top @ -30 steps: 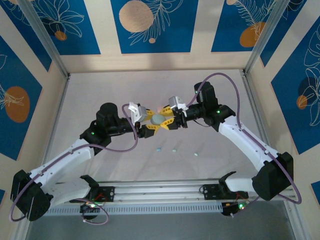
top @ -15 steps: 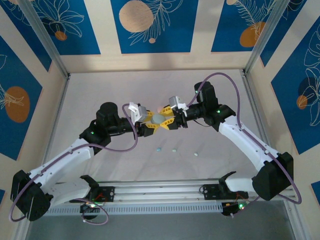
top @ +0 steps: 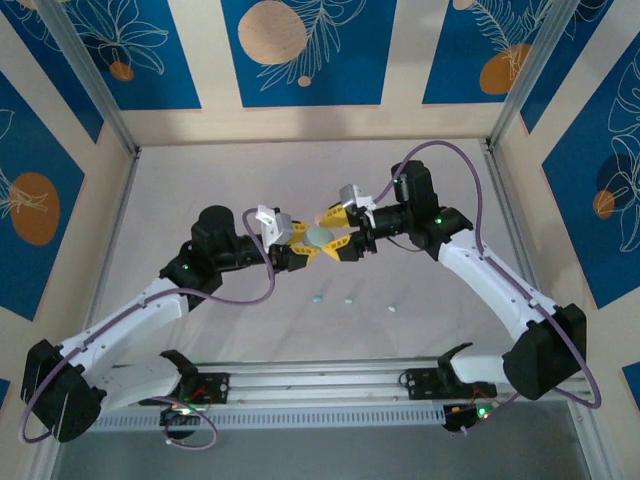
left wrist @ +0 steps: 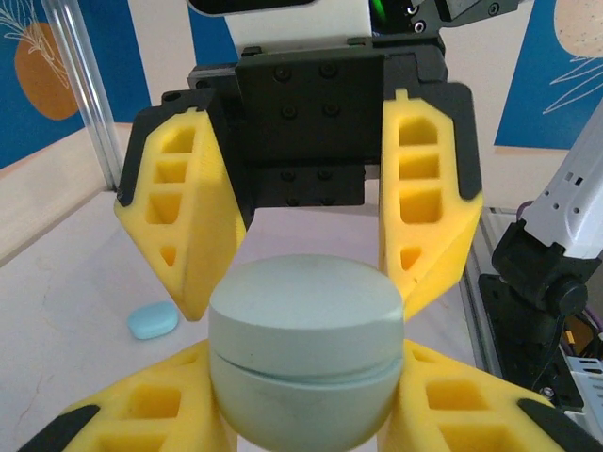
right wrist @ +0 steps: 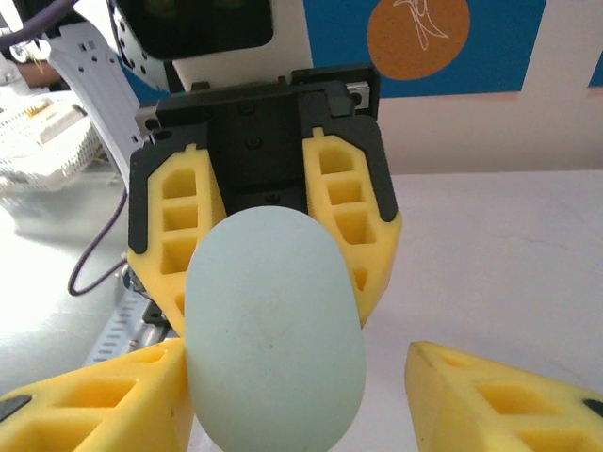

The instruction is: Insert the wireless bluetooth earbuds into the charging case

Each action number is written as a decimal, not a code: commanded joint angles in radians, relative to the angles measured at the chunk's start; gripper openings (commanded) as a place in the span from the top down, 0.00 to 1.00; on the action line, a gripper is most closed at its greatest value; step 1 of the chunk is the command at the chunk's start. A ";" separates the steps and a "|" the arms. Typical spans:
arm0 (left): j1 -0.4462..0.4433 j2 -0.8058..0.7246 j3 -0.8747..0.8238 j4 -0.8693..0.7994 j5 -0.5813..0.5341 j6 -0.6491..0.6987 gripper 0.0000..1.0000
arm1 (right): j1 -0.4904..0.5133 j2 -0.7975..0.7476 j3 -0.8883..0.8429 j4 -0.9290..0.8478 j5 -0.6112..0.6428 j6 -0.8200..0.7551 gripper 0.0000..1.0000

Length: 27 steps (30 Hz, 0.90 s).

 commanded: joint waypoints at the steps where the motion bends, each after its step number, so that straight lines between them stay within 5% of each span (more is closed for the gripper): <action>1: -0.007 -0.018 -0.012 0.053 0.078 0.019 0.72 | -0.029 0.017 0.041 0.037 -0.001 0.118 0.40; 13: -0.007 -0.015 -0.061 0.171 0.055 -0.057 0.71 | -0.034 0.030 0.074 0.057 0.083 0.261 0.34; 21: -0.007 0.033 -0.157 0.422 -0.041 -0.229 0.71 | -0.048 0.008 0.129 0.026 0.123 0.421 0.28; 27: -0.007 0.076 -0.215 0.589 -0.096 -0.313 0.71 | -0.120 -0.090 0.116 0.002 0.295 0.663 0.10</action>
